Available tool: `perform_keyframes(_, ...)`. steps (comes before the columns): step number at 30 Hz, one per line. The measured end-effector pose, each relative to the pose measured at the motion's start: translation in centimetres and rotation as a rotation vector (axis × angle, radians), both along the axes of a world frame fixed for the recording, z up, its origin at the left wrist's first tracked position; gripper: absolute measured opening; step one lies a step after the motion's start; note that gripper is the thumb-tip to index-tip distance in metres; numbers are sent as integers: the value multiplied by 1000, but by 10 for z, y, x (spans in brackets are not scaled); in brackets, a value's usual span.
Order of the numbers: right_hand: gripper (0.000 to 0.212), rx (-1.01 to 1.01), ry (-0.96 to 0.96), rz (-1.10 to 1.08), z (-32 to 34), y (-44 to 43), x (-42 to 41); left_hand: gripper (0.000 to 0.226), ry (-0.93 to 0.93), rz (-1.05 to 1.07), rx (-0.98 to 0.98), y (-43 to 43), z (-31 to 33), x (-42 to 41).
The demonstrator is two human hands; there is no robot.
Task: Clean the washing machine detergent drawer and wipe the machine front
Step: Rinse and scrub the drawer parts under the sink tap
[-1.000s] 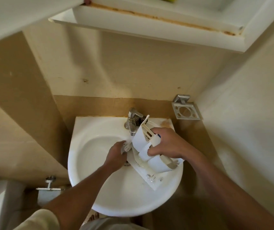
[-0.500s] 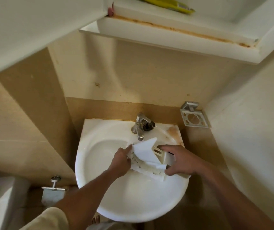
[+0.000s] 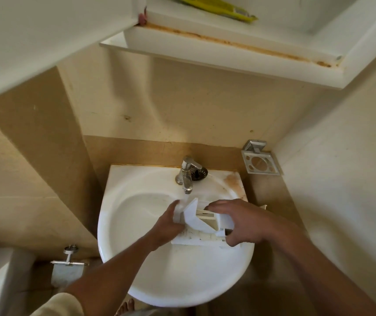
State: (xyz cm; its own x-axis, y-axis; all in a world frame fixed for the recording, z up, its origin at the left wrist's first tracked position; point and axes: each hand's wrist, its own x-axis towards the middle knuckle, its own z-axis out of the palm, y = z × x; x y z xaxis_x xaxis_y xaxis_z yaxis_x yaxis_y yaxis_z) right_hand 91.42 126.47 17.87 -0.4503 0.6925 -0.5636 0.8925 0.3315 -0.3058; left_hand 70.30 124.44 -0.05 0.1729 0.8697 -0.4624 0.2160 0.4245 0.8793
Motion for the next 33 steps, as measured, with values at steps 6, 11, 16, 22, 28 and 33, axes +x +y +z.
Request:
perform_keyframes(6, 96, 28, -64, 108, 0, -1, -1, 17, -150, 360, -142, 5, -6, -1)
perform_keyframes(11, 92, 94, -83, 189, 4, 1, -12, 33, -149, 437, -217, 14, -2, 3)
perform_keyframes(16, 86, 182, 6, 216, 7, 6, -26, 15, -143, 432, -275, 23, -5, -3)
perform_keyframes(22, 80, 427, 184, -72, -17, -31, -3, 20, -153, 486, -165, 7, -21, -12)
perform_keyframes(28, 65, 738, 529, -1059, -36, -54, -24, 21, -145, 489, -177, -7, -26, -7)
perform_keyframes(33, 130, 414, 495, -1352, -37, -49, -37, 18, -214, 534, -248, -16, -21, -6)
